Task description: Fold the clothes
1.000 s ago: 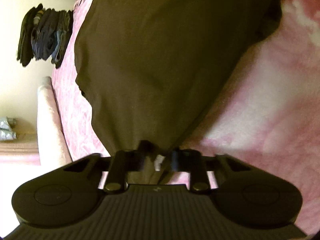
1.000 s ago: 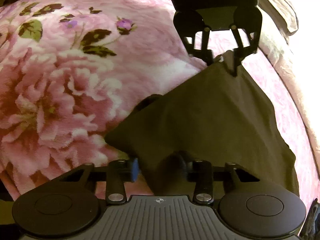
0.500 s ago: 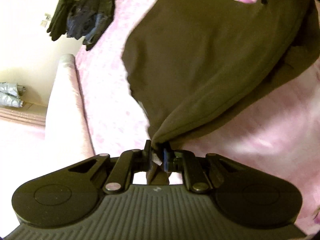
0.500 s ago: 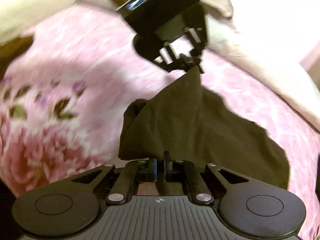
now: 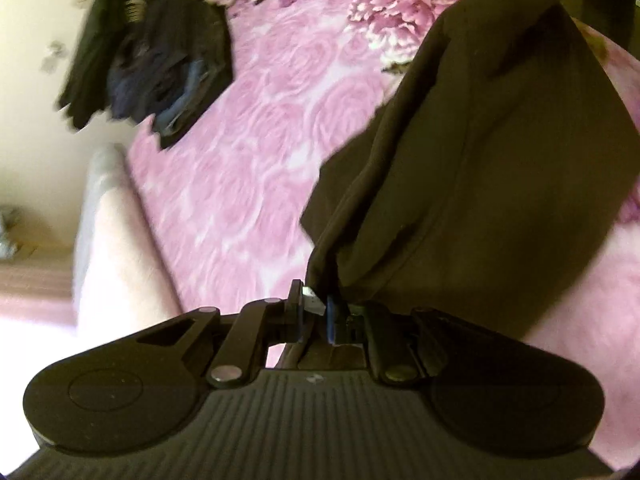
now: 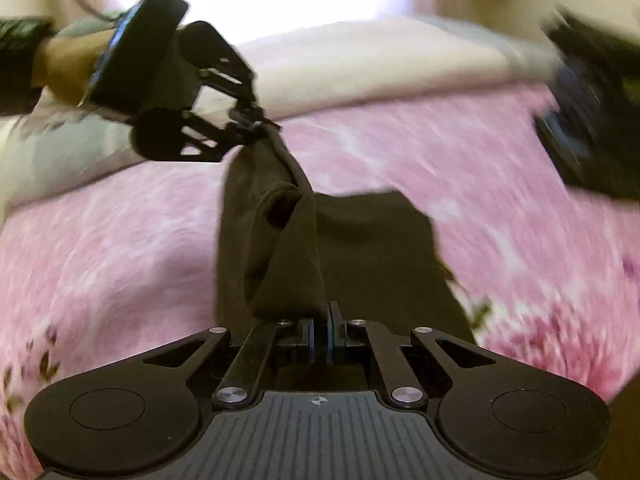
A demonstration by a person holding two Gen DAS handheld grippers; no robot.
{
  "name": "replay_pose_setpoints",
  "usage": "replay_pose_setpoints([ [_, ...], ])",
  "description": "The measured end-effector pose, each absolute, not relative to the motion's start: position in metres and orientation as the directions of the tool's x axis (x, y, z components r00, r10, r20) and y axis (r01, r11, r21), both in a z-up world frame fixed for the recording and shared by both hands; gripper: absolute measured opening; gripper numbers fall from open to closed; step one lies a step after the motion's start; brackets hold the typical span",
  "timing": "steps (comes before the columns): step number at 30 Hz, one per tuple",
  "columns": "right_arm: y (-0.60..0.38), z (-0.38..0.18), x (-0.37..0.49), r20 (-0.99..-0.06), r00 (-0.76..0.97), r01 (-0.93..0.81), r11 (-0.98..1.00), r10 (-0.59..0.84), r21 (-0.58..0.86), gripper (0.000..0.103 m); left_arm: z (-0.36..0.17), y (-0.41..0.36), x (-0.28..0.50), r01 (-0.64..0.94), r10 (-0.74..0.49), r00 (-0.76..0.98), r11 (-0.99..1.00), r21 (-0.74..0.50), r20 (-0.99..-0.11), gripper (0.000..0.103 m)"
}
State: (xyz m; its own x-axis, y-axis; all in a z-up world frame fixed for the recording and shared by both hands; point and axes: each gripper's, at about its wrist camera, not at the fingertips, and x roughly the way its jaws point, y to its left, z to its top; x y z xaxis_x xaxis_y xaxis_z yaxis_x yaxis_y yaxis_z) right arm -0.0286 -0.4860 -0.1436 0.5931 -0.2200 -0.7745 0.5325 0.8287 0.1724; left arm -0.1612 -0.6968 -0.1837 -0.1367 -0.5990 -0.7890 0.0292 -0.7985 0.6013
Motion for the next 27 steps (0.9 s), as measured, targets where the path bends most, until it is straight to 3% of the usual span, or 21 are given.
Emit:
replay_pose_setpoints([
  [4,-0.539,-0.175,-0.063,-0.795,0.564,0.668,0.689,-0.222,0.282,0.004,-0.224,-0.736,-0.208,-0.022,-0.536,-0.133,-0.84,0.543,-0.834,0.016],
  [8,-0.57,-0.211,-0.085,-0.83,0.518,0.76,0.557,-0.209,0.335,0.004,-0.255,-0.763,-0.231,0.004,-0.512,-0.121,-0.857,0.515,-0.851,0.034],
  [11,-0.585,-0.224,-0.101,-0.849,0.491,0.809,0.463,-0.196,0.361,0.004,-0.246,-0.77,-0.218,0.126,-0.501,-0.111,-0.863,0.488,-0.858,0.045],
  [19,-0.573,-0.211,-0.113,-0.834,0.51,0.809,0.447,-0.209,0.382,0.005,-0.222,-0.77,-0.171,0.466,-0.467,-0.076,-0.798,0.383,-0.881,0.047],
  [25,-0.571,-0.217,-0.095,-0.829,0.512,0.815,0.431,-0.223,0.388,0.005,-0.231,-0.743,-0.177,0.517,-0.423,-0.108,-0.797,0.312,-0.9,0.047],
  [26,-0.571,-0.219,-0.096,-0.831,0.508,0.822,0.417,-0.227,0.388,0.007,-0.233,-0.738,-0.179,0.524,-0.415,-0.115,-0.797,0.3,-0.902,0.047],
  [27,-0.571,-0.22,-0.097,-0.833,0.501,0.83,0.402,-0.235,0.386,0.016,-0.234,-0.734,-0.18,0.53,-0.408,-0.121,-0.797,0.289,-0.905,0.047],
])
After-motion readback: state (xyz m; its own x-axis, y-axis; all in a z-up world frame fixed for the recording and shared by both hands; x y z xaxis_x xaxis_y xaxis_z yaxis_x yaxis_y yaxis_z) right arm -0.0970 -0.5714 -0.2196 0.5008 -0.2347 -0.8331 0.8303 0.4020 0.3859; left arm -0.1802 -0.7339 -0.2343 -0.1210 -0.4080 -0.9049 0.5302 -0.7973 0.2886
